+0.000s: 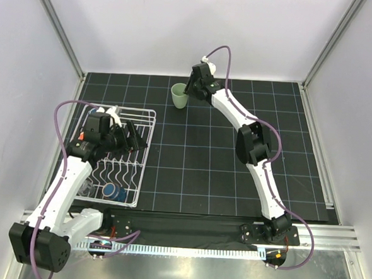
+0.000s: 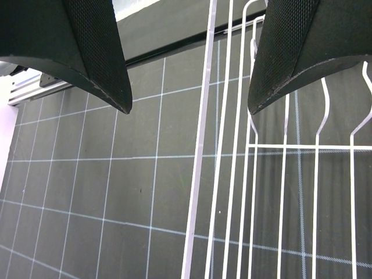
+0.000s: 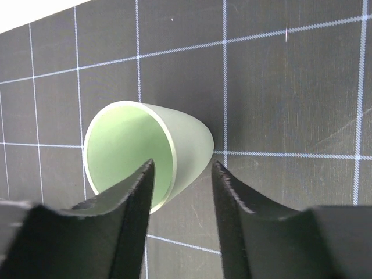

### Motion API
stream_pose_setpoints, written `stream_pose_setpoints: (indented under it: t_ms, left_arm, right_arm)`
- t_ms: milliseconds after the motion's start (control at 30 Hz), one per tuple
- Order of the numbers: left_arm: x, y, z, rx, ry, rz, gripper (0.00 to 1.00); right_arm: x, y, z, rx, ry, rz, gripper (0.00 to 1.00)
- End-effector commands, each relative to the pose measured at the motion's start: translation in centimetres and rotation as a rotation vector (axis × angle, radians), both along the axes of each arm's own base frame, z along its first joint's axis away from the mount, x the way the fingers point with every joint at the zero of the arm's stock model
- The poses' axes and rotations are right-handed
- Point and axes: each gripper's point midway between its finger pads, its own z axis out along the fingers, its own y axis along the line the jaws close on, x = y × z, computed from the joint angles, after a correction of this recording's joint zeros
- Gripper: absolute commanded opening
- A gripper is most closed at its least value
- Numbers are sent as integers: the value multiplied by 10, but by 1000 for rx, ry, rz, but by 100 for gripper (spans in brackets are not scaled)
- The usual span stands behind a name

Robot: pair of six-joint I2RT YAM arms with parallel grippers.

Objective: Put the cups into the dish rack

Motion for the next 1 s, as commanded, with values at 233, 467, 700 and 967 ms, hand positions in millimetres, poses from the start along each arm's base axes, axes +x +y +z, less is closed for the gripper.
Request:
stream_pose_setpoints:
  t_ms: [233,467,700,967]
  left_arm:
    - [16,-7,16,-31,-35,-60,77]
    - [10,-4,9,-34,-10,-27,77]
    - [-4,15,-10,74,57,2,77]
    - [8,0,-5,-37,55,36,76]
  right_arm:
    - [0,10,7,15,-18,39,34]
    - [-1,6,-5,-31,-6,67,9]
    - [-28,7,-1,75,110,115,4]
    - [-77,-30,68,38,64,193,4]
